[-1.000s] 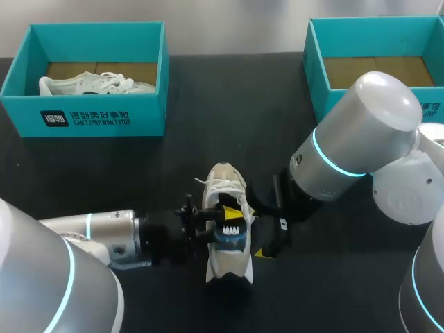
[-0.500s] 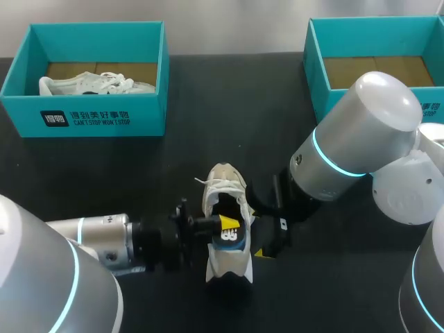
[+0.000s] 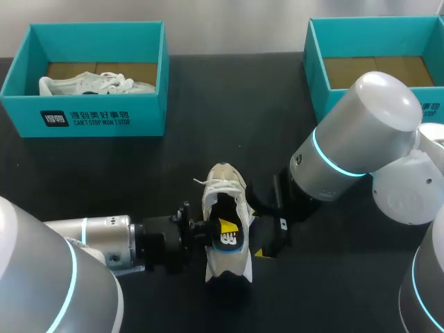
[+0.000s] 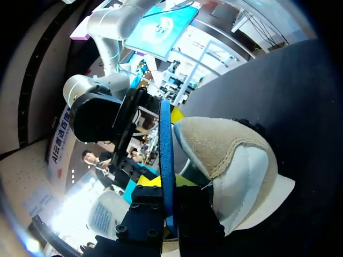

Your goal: Take the shoe out of the shoebox, open the shoe tongue, remove and reinsert the insole, then place the shoe into the shoebox

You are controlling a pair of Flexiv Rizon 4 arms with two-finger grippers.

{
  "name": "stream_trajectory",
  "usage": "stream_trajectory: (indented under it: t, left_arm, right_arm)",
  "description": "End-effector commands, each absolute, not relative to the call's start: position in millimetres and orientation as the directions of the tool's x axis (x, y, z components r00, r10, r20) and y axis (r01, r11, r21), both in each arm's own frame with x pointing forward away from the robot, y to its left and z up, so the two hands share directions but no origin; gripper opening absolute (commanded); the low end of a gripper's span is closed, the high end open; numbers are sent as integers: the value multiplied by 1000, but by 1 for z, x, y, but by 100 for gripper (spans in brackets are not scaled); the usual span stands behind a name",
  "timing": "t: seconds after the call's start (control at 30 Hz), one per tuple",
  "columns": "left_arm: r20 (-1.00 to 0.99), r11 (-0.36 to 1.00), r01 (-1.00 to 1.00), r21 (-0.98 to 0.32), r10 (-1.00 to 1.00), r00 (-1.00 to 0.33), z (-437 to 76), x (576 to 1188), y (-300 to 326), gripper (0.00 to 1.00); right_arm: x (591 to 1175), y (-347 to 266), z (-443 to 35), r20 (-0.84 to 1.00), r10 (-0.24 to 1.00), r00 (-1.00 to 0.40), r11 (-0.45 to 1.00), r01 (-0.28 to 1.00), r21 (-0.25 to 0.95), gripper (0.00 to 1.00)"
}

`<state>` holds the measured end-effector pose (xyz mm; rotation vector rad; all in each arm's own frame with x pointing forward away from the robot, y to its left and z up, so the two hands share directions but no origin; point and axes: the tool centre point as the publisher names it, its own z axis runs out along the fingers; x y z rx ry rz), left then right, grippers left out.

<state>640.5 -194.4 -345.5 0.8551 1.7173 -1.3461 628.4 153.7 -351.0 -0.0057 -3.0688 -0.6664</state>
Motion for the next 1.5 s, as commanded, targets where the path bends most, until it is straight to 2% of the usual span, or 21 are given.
stream_trajectory:
  t: [0.03, 0.33, 0.47, 0.57, 0.63, 0.67, 0.93, 1.0, 1.03, 1.5]
  left_arm:
    - [-874, 237, 855, -460, 49, -484, -355, 655, -206, 0]
    - [-843, 222, 823, -523, 6, -537, -342, 651, -202, 0]
    - [-838, 208, 819, -534, -4, -546, -332, 643, -199, 26]
    - [-847, 211, 827, -521, -9, -531, -325, 641, -196, 30]
    - [-848, 206, 827, -522, -20, -530, -321, 639, -194, 29]
    - [-848, 202, 828, -523, -27, -530, -318, 638, -193, 24]
    - [-833, 182, 815, -550, -46, -552, -310, 630, -193, 24]
    - [-827, 179, 810, -559, -46, -560, -312, 629, -194, 15]
    - [-826, 179, 809, -559, -43, -562, -314, 628, -195, 0]
    - [-854, 214, 836, -505, 16, -520, -350, 647, -209, 0]
  right_arm:
    - [627, 154, -352, 0, 4, -1000, 909, 4, 416, 100]
    - [627, 154, -352, 0, 4, -1000, 909, 4, 416, 100]
    - [627, 154, -352, 0, 4, -1000, 909, 4, 416, 100]
    - [627, 154, -352, 0, 4, -1000, 909, 4, 416, 100]
    - [627, 154, -352, 0, 4, -1000, 909, 4, 416, 100]
    - [627, 154, -352, 0, 4, -1000, 909, 4, 416, 100]
    - [627, 154, -352, 0, 4, -1000, 909, 4, 416, 100]
    - [627, 154, -352, 0, 4, -1000, 909, 4, 416, 100]
    - [627, 154, -352, 0, 4, -1000, 909, 4, 416, 100]
    - [627, 154, -352, 0, 4, -1000, 909, 4, 416, 100]
